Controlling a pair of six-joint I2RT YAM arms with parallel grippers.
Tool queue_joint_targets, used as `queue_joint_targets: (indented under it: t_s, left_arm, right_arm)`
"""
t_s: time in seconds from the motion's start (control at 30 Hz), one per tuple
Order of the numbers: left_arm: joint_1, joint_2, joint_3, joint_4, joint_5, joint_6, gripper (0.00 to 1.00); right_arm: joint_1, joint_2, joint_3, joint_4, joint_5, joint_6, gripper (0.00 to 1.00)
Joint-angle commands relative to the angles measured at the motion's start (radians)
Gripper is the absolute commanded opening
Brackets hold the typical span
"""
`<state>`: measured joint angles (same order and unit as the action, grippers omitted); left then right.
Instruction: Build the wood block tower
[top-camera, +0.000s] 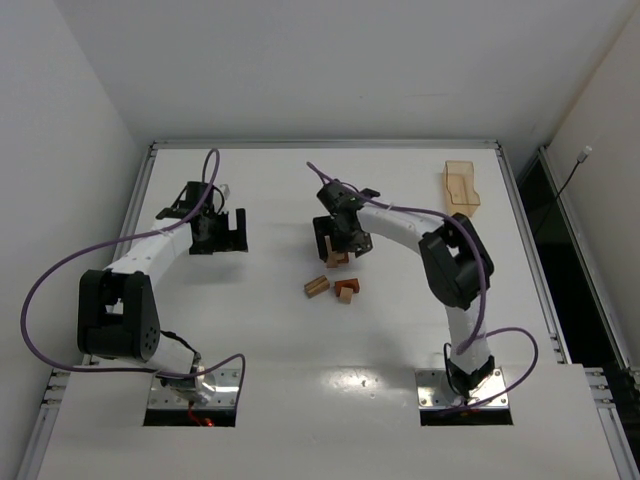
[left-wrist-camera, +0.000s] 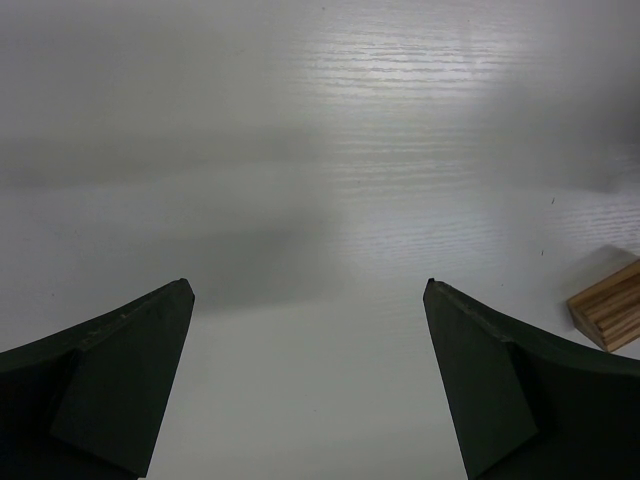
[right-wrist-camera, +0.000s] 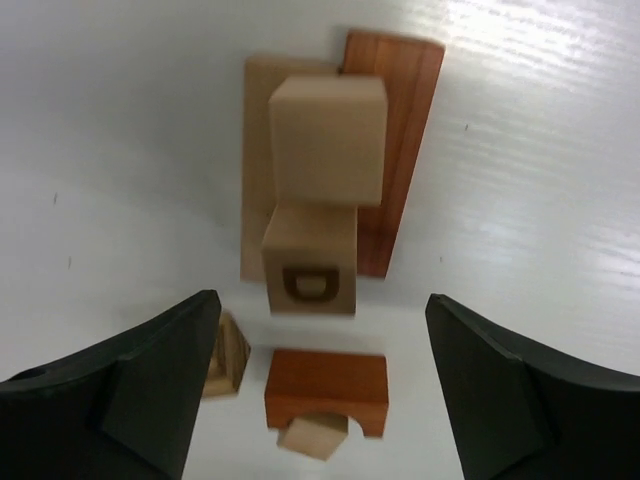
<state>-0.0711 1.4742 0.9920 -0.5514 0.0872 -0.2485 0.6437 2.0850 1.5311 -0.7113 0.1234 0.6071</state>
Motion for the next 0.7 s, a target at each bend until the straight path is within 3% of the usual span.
queue_joint_targets:
  t_s: [0.0,0.13,0.37,0.47,0.67]
  left_arm:
    - [0.013,-0.024,0.016,0.024,0.022,-0.009,0.99]
    - [0.013,-0.049,-0.006,0.024,0.04,-0.009,0.99]
    - [0.013,-0.1,-0.038,0.033,0.173,0.075,0.99]
    - [-0.053,-0.088,-0.038,0.013,0.25,0.13,0.99]
    - [-0.363,0.033,0.094,-0.039,0.186,0.207,0.99]
  right_arm:
    - [0.007,-0.187,-0.072,0.081,-0.074,-0.093,0.82]
    - [0.03,-0.354,-0.213,0.153,-0.186,-0.238,0.87]
    - [0.051,-0.626,-0.482,0.205,-0.326,-0.53,0.84]
    - [0.041,-0.692,-0.574,0.205,-0.317,-0.645,0.76]
    - [0.007,-0.85,-0.674,0.168,-0.183,-0.728,0.76]
